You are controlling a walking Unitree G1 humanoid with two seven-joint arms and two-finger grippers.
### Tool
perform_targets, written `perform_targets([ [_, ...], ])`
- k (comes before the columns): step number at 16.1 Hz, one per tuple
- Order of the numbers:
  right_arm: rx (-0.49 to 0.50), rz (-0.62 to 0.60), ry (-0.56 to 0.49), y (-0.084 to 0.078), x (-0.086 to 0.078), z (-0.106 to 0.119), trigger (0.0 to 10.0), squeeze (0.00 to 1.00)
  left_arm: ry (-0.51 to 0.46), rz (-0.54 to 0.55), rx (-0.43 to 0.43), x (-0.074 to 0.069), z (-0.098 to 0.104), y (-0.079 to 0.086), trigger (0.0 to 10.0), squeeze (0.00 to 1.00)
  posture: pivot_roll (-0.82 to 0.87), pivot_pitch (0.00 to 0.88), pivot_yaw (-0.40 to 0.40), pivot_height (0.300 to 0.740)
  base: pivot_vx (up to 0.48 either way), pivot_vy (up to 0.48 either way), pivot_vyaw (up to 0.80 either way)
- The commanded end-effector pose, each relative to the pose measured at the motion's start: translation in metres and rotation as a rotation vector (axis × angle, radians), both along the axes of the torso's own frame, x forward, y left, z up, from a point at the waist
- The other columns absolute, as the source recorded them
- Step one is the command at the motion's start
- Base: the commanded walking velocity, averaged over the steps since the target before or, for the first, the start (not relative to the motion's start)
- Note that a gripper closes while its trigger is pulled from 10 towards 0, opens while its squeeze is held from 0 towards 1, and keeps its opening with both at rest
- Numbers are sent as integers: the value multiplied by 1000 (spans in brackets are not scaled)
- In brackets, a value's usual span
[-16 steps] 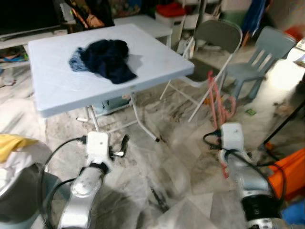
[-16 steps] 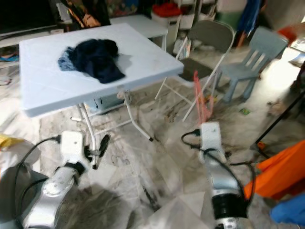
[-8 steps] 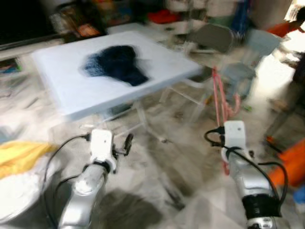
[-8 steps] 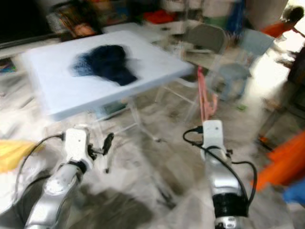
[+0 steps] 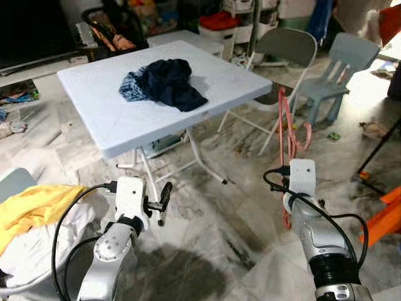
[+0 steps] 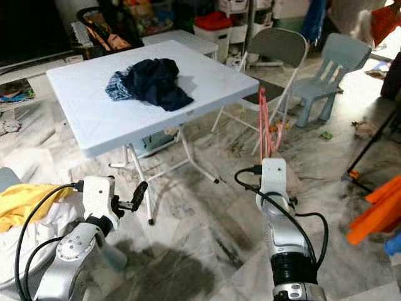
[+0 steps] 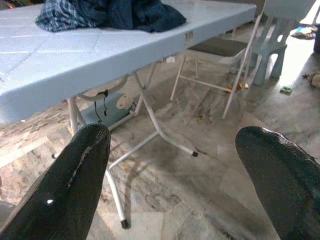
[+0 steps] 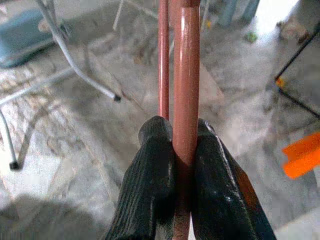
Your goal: Hang hanger
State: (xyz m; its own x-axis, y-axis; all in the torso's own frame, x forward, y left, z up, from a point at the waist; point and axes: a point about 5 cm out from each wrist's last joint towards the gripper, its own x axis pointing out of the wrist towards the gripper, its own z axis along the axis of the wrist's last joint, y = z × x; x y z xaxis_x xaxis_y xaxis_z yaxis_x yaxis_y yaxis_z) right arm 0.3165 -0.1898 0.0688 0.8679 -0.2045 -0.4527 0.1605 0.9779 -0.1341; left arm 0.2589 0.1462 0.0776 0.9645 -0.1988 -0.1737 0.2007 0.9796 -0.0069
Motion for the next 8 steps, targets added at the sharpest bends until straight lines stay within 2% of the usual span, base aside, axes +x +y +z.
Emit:
perform_targets([
  [1,7,9,2,6,2,1,10000,0,7,20,19,2,-3,9,10000,0,-52,0,40,740,0,0,0],
  [2,18,10,15,7,2,-1,10000,0,9,20,17,2,-3,11,10000,0,-50,0,40,740,0,0,0],
  [4,23,7,22,8,3,-2,10000,0,8,29,15,4,-3,12,10000,0,-50,0,41,740,308,0,0],
  [8,18,6,32,8,5,-5,10000,0,1,23,18,9,-3,12,10000,0,-55,0,45,740,341,0,-800],
])
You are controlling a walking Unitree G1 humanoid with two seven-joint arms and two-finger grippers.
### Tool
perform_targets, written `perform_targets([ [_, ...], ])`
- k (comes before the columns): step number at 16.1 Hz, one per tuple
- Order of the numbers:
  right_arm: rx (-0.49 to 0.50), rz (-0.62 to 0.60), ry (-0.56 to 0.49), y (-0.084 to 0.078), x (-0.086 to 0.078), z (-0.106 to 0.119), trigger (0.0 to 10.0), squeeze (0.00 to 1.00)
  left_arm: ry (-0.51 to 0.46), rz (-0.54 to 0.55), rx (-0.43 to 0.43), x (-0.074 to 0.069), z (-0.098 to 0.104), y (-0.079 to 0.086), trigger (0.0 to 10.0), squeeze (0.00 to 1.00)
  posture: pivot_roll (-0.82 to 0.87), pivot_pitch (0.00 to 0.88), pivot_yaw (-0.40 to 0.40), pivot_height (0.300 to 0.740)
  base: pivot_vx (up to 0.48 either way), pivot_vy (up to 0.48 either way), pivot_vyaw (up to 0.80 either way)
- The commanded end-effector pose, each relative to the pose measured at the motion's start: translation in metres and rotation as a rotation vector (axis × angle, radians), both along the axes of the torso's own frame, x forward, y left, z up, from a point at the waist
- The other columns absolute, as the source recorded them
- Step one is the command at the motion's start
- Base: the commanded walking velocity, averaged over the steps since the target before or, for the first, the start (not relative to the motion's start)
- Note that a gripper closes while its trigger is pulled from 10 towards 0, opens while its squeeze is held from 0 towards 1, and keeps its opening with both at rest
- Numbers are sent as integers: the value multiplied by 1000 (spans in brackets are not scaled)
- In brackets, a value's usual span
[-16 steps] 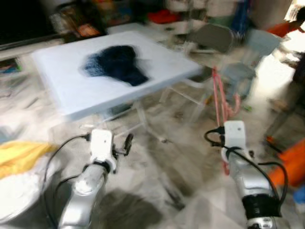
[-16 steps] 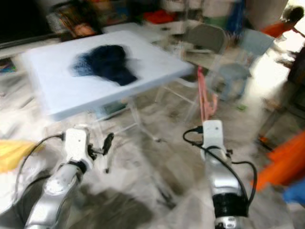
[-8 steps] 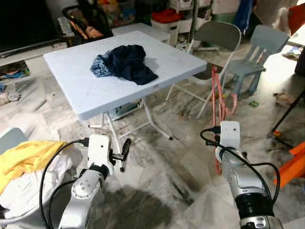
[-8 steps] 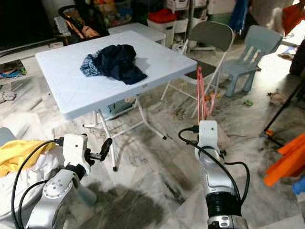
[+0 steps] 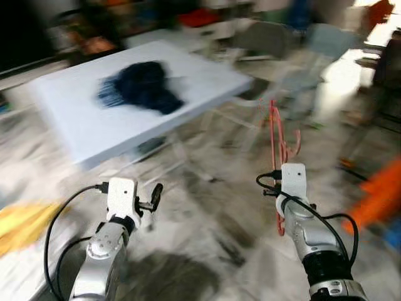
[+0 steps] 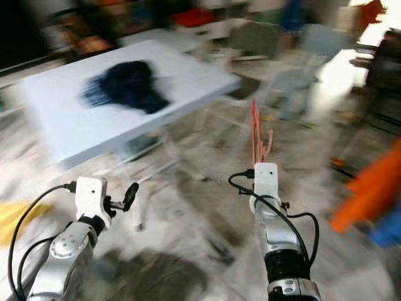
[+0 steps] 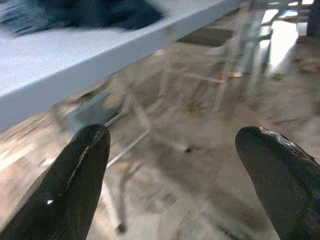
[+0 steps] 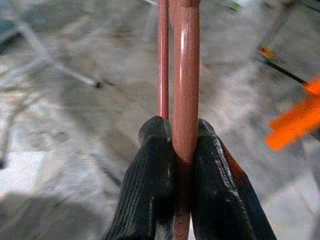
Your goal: Hang hanger
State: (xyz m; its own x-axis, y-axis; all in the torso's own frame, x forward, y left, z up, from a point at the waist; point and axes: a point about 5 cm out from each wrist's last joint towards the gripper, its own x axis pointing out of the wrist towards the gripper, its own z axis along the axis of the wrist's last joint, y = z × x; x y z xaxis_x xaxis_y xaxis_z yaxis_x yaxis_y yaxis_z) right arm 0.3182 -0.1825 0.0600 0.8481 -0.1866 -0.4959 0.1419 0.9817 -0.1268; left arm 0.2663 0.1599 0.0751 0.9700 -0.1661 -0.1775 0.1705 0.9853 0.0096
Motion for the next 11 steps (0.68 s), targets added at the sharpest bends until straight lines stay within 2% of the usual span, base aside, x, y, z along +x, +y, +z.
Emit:
perform_targets([
  [1,0,-6,-4,1,1,1,10000,0,3,-9,2,2,-1,-1,10000,0,-53,0,43,740,382,0,-800],
  [4,5,2,22,7,-1,-8,10000,0,17,-3,7,4,-6,1,10000,0,-48,0,38,740,382,0,-800],
  [7,8,-12,29,7,3,-9,10000,0,35,-14,20,9,-10,2,10000,0,-48,0,50,740,374,284,-800],
  [10,28,-39,70,5,-1,-17,10000,0,58,-27,30,8,-17,2,10000,0,-52,0,47,740,366,309,-777],
  [11,29,-31,85,7,-4,-23,10000,0,83,-20,37,4,-25,5,10000,0,-54,0,41,740,364,315,0],
])
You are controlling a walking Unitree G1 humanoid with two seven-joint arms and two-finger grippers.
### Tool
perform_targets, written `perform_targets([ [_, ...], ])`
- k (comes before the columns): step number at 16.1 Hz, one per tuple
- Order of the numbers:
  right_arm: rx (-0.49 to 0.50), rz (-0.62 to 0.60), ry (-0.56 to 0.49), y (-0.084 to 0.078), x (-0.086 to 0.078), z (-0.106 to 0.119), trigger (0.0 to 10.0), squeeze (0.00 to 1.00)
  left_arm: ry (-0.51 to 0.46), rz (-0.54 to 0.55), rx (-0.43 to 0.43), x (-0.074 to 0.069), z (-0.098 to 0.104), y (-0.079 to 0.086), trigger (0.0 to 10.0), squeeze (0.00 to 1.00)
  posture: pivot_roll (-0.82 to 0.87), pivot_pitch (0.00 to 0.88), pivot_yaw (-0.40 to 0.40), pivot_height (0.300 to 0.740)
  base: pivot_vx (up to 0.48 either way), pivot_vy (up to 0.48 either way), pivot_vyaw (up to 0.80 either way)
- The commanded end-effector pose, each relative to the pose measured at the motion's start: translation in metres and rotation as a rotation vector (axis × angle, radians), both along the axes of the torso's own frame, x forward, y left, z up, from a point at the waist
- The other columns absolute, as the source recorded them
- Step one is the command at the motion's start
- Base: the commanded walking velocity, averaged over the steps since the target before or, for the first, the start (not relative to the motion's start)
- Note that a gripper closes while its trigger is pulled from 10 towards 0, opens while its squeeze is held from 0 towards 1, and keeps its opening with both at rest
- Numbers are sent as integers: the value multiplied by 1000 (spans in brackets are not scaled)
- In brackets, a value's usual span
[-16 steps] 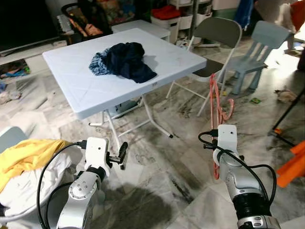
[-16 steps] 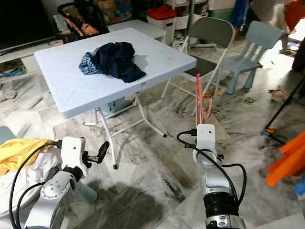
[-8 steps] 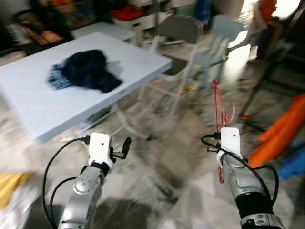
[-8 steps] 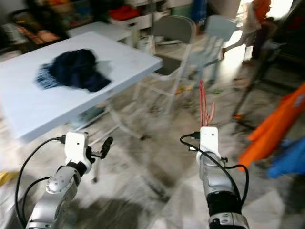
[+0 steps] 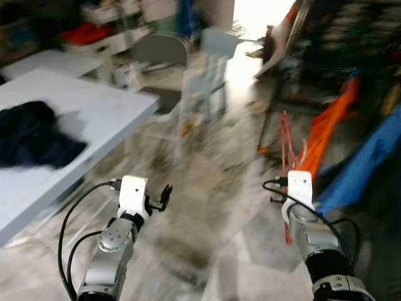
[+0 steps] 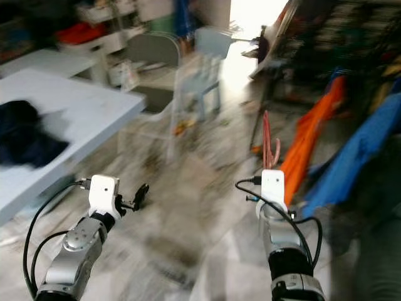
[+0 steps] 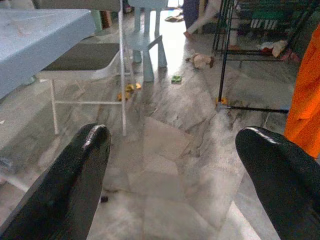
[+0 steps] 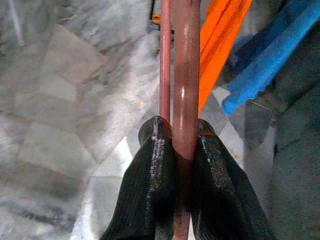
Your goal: Hang hanger
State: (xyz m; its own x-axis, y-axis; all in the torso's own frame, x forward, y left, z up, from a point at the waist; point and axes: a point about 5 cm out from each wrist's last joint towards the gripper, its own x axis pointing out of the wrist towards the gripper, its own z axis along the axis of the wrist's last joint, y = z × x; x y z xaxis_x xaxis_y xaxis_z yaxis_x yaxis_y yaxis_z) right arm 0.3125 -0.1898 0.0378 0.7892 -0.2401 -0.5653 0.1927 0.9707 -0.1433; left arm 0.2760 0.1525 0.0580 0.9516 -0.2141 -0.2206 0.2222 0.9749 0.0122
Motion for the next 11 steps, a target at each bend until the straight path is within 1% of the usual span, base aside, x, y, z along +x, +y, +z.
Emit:
perform_targets([
  [1,42,40,16,18,-1,-6,10000,0,69,49,30,-8,-17,16,10000,0,-56,0,39,740,364,315,0],
  [3,25,57,26,19,-3,-11,10000,0,110,65,41,-12,-27,20,10000,0,-57,0,40,740,304,293,0],
  [4,26,59,36,17,-5,-15,10000,0,134,75,56,-13,-32,23,10000,0,-57,0,41,740,0,0,0],
  [6,13,52,67,11,-12,-24,10000,0,145,78,69,-17,-38,26,10000,0,-55,0,36,740,0,0,0],
  [7,6,49,80,8,-16,-28,10000,0,151,81,61,-20,-41,27,10000,0,-50,0,34,740,0,0,0],
  [8,2,48,95,6,-21,-33,10000,0,158,82,41,-24,-45,26,10000,0,-47,0,31,740,0,0,0],
  [10,-9,56,119,4,-28,-41,10000,0,172,78,27,-29,-53,22,10000,0,-55,0,28,740,0,0,0],
  [11,-26,71,139,4,-33,-48,10000,0,192,86,11,-32,-60,21,10000,0,-61,0,30,740,0,0,0],
])
